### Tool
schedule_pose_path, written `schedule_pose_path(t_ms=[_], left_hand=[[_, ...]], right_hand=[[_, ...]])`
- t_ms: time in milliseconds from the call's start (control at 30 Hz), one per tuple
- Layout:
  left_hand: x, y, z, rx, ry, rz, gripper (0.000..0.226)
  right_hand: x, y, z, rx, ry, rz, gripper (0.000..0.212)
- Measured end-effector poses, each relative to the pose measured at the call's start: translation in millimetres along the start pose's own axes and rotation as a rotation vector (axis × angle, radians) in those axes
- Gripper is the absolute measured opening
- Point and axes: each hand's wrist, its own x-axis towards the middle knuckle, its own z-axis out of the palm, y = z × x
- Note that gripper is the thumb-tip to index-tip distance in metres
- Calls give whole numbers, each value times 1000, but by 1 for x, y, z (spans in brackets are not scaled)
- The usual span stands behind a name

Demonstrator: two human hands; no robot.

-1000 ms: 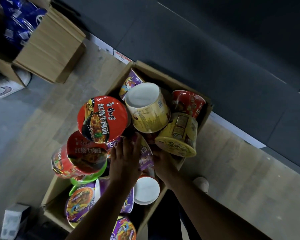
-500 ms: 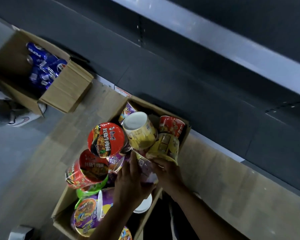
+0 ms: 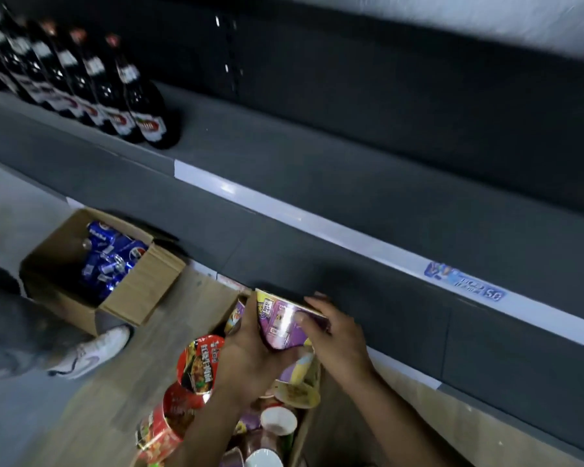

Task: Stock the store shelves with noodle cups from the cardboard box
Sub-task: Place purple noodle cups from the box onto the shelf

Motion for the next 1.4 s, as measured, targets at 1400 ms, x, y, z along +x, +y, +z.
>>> schedule_pose_path(t_ms=[1400], left_hand=[[46,380,-211,91,388,727,115]], right_hand=[[11,-308,-301,86,484,-687,57]])
